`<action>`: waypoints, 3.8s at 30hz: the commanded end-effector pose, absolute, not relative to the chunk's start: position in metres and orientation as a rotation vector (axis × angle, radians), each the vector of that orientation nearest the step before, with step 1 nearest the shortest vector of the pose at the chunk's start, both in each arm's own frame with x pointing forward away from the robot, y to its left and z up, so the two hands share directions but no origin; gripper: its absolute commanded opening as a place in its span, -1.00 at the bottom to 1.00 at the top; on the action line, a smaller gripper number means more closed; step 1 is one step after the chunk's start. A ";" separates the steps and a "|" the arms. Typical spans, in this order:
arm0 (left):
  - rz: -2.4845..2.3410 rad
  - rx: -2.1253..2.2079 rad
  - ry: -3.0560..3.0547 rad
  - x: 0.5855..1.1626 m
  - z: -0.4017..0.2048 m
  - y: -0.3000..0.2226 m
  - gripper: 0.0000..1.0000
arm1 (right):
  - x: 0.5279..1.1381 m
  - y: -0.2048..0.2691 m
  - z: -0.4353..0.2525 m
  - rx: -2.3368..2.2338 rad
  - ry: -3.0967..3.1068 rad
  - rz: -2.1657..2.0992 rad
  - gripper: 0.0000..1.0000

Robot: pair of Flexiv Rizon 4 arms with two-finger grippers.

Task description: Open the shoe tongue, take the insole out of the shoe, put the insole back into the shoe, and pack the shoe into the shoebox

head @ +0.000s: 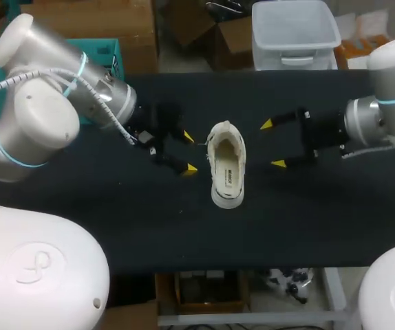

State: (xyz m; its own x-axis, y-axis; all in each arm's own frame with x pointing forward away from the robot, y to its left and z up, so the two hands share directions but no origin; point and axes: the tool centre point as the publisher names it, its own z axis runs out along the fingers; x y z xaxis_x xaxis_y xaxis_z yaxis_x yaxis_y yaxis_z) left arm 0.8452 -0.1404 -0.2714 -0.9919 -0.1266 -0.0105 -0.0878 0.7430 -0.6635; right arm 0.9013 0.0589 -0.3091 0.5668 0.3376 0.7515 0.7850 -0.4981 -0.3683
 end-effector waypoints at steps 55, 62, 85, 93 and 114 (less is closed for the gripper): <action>-0.578 -1.369 2.576 0.883 -0.323 -0.186 1.00 | 0.888 0.059 -0.258 -2.140 -1.444 -0.387 1.00; -0.545 -1.471 2.511 0.890 -0.329 -0.190 1.00 | 0.884 0.063 -0.258 -2.182 -1.488 -0.354 1.00; -0.471 -1.906 2.342 0.920 -0.362 -0.180 0.69 | 0.886 0.046 -0.259 -2.078 -1.785 -0.337 1.00; -0.461 -1.951 2.308 0.927 -0.363 -0.185 -0.09 | 0.891 0.042 -0.262 -2.054 -1.876 -0.283 1.00; -0.431 -1.985 2.301 0.923 -0.360 -0.200 -1.00 | 0.883 0.028 -0.271 -2.027 -1.952 -0.270 1.00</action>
State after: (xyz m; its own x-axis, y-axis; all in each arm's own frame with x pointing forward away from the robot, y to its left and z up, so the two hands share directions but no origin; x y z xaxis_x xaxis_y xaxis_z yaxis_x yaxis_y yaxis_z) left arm 0.9265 -0.1970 -0.3603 -0.1638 -0.9767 0.1389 -0.9607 0.1259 -0.2476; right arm 0.8850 0.0286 -0.2719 0.0513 0.9356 0.3493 0.9952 -0.0188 -0.0958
